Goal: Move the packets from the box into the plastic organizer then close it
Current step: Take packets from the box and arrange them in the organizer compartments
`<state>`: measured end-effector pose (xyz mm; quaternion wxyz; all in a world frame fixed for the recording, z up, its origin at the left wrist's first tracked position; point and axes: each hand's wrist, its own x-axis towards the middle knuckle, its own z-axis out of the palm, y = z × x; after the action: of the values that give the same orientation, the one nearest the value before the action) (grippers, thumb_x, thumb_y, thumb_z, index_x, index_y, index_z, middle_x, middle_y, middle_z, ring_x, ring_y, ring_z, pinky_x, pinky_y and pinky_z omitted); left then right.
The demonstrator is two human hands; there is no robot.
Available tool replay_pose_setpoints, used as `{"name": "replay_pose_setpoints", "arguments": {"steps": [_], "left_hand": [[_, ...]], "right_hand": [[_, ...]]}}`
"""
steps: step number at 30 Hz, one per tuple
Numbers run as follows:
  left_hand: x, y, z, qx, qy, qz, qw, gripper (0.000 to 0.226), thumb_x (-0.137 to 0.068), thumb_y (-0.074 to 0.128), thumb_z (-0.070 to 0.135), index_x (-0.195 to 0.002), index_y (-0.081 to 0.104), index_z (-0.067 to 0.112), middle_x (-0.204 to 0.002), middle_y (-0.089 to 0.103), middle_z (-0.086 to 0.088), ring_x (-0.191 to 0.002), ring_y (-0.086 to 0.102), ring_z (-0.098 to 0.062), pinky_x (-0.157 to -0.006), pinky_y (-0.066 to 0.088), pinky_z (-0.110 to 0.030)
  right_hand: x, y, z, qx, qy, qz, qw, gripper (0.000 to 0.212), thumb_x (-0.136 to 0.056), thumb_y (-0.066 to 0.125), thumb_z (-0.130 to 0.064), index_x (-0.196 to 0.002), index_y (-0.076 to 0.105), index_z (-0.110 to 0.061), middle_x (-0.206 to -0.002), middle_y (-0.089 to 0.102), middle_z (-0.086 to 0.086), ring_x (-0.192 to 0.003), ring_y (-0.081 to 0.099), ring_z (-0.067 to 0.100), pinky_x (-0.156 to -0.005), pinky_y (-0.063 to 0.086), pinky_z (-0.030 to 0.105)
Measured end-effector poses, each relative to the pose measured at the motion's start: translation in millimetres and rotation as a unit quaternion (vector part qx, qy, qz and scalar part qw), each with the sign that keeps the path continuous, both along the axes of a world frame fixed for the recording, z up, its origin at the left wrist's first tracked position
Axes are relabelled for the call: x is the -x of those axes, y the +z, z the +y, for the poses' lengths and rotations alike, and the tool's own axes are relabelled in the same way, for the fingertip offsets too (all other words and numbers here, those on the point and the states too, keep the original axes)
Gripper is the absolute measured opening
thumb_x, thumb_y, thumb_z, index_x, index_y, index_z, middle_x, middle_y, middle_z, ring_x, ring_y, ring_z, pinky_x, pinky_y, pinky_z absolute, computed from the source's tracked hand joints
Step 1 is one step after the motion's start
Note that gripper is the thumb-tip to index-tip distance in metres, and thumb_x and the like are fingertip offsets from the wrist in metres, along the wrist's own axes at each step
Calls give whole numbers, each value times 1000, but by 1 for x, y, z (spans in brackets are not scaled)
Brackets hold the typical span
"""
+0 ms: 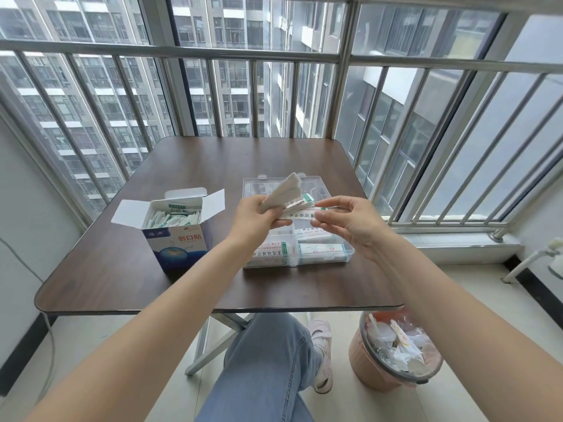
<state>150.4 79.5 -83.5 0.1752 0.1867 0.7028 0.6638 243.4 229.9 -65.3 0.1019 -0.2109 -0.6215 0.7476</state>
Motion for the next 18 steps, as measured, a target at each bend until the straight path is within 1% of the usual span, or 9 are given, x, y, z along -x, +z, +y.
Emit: {"name": "replay_pose_setpoints", "arguments": {"steps": [2,4,6,8,10,12,15,16,18], "left_hand": [[-1,0,0,24,-4,23,999,8,-94,51,-2,-87,57,-1,-85,60,-8,-56,67,-5,-62,54,-13],[0,0,0,42,-3,39,998,16,-93,52,-2,-81,56,6,-77,61,-5,-56,67,-4,-61,54,-13],[2,-1,0,56,5,57,997,19,-93,52,-2,-79,56,9,-74,60,-4,-56,66,-4,-63,55,-15],[5,-1,-1,58,15,67,996,19,-93,51,-2,-79,56,9,-71,59,-1,-54,65,-2,-65,55,-16],[7,-1,0,54,22,71,996,16,-93,51,-1,-81,58,8,-69,59,0,-55,64,-1,-70,55,-20],[7,-1,1,49,24,68,996,13,-93,51,0,-84,58,7,-69,60,0,-56,65,-1,-74,54,-23],[9,-4,4,46,21,57,997,10,-93,51,1,-88,58,4,-69,60,0,-57,65,-2,-78,54,-25],[10,-5,4,46,21,55,997,9,-93,51,0,-89,59,4,-69,60,1,-57,65,-2,-79,54,-27],[11,-7,5,47,22,53,997,12,-93,51,1,-85,58,7,-69,61,2,-58,66,-3,-81,54,-30]], "right_hand": [[0,0,2,-37,7,-18,999,14,-81,65,8,-93,63,2,-79,65,14,-61,70,17,-63,57,18],[1,0,6,-72,8,-35,997,14,-80,66,8,-91,65,0,-83,67,16,-63,71,19,-63,58,20],[3,1,12,-99,-4,-46,994,15,-79,66,10,-91,67,1,-90,68,19,-63,71,20,-62,58,20],[6,1,19,-115,-19,-50,992,17,-79,64,12,-94,67,5,-95,66,21,-62,70,20,-58,55,17],[11,-1,26,-140,-30,-58,988,18,-79,63,14,-96,65,9,-97,63,23,-64,67,23,-56,54,15],[15,-5,31,-183,-27,-82,979,14,-78,63,16,-90,66,7,-95,59,23,-66,64,26,-55,55,16],[24,-15,37,-284,-1,-143,948,18,-77,66,13,-74,66,-5,-90,60,21,-68,66,28,-58,56,20],[26,-18,38,-323,6,-159,933,20,-78,67,11,-72,67,-8,-87,61,19,-69,67,28,-60,56,20],[31,-21,35,-406,17,-174,897,14,-79,67,6,-77,69,-7,-82,63,13,-68,66,22,-65,55,20]]}}
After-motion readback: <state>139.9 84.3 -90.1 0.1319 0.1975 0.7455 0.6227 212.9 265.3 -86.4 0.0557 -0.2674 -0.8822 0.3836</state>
